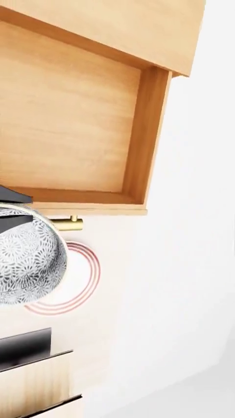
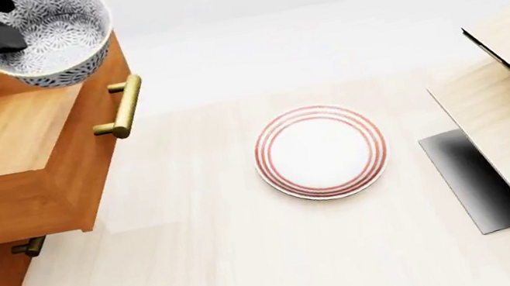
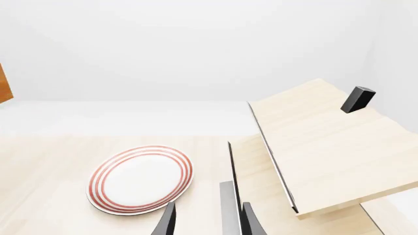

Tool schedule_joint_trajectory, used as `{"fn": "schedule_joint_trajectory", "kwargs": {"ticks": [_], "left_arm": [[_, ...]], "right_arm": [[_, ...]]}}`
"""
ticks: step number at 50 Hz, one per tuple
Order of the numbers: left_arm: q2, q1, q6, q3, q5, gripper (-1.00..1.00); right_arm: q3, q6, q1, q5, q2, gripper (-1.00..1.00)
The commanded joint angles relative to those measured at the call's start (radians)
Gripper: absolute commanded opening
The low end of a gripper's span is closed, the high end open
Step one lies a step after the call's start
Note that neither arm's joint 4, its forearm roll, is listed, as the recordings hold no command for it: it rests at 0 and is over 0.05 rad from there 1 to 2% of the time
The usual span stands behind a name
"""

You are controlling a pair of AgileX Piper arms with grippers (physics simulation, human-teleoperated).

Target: Open the top drawer of the cabinet and put the bowl in it.

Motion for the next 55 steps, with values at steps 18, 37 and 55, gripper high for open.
{"fn": "schedule_joint_trajectory", "kwargs": {"ticks": [18,37,55], "left_arm": [[-0.083,0.097,-0.029,0.076,-0.010,-1.00],[-0.149,0.170,-0.076,0.132,-0.019,-1.00],[-0.203,0.227,-0.118,0.193,-0.034,-1.00]], "right_arm": [[0.001,0.000,0.000,0.003,-0.004,1.00],[0.001,0.000,0.000,0.003,-0.004,1.00],[0.001,0.000,0.000,0.003,-0.004,1.00]]}}
